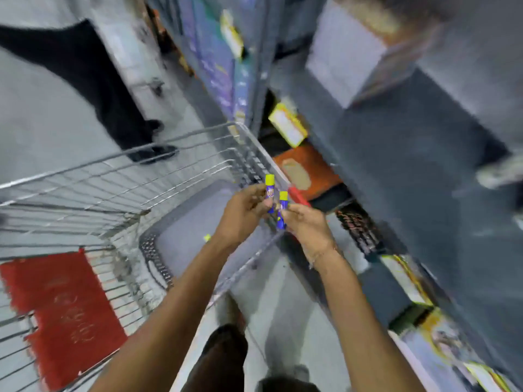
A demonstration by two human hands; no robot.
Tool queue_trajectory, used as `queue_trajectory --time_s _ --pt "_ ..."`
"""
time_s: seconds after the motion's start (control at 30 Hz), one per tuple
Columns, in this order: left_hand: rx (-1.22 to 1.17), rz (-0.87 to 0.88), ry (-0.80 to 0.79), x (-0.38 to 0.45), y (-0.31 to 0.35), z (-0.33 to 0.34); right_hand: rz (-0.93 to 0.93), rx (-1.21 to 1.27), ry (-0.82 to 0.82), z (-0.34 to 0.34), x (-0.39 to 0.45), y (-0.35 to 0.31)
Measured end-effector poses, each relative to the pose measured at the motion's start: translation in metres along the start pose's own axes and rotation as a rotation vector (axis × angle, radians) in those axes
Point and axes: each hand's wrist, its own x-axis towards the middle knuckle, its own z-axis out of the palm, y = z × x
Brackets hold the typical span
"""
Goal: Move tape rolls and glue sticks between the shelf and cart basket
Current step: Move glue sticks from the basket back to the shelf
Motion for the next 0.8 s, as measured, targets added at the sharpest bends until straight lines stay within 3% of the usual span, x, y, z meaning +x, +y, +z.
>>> queue_trajectory --time_s 0.27,0.4,0.5,0.6,0.8 --pt "0.105 0.138 -0.486 -0.107 0.029 0.273 -0.283 0.281 0.683 -0.246 -0.231 0.050" --pt "0.213 0.240 -0.702 -0.169 0.011 0.393 -0.292 0.334 1.045 -0.329 -0.325 0.103" --pt "0.359 0.308 -0.762 -0.203 -0.010 0.461 -0.255 0.389 1.335 -0.368 -0.360 0.141" --pt "0.432 0.355 -0.761 -0.224 -0.026 0.504 -0.230 0.380 1.457 -0.398 -0.366 0.166" --pt "0.560 0.508 -0.670 -0.222 -0.039 0.546 -0.213 0.372 1.474 -0.445 -0.340 0.178"
